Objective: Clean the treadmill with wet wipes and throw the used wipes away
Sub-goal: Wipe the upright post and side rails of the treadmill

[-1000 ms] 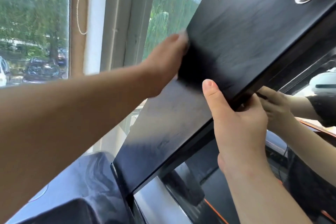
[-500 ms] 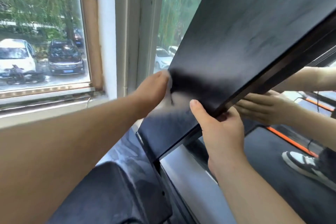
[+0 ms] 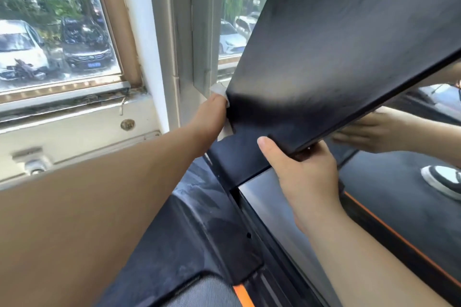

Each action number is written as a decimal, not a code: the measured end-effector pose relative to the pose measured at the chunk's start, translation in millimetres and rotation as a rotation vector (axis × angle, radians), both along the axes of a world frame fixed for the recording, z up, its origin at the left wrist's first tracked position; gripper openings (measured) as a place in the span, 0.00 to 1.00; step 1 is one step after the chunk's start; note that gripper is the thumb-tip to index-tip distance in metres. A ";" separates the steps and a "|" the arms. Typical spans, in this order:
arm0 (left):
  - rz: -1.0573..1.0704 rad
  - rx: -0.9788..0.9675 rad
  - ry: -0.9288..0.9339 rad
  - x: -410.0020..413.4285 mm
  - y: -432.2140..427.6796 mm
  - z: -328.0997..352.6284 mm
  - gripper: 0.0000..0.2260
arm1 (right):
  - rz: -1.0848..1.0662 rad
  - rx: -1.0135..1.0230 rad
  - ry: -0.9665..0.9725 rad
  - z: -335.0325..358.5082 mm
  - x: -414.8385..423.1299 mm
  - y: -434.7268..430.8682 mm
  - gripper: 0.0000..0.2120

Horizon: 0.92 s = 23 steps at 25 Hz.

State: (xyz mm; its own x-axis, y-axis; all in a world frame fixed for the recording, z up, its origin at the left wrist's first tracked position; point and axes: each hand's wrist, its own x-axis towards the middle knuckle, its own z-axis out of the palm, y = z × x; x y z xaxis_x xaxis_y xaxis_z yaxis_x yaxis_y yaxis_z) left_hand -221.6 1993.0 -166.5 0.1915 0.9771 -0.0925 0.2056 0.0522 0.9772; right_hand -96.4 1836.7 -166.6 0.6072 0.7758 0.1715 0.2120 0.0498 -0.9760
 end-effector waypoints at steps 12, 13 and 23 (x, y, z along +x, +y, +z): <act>0.190 -0.246 -0.059 -12.3 27.7 -106.8 0.22 | -0.123 0.051 -0.069 -24.1 -2.5 13.0 0.18; 0.246 -0.288 -0.111 -6.8 23.4 -109.2 0.23 | -0.117 0.051 -0.063 -24.2 -2.7 12.9 0.19; 0.112 -0.461 -0.543 33.9 -121.2 -62.8 0.22 | 0.000 0.003 0.020 -10.6 -8.3 -1.1 0.17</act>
State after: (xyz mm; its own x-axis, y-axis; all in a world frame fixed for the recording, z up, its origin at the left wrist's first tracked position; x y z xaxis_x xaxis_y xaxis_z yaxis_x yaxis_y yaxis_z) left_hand -187.7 1871.8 -229.4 0.2288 0.8783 -0.4198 -0.3340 0.4759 0.8136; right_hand -104.7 1835.6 -177.2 0.6105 0.7753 0.1618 0.1924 0.0530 -0.9799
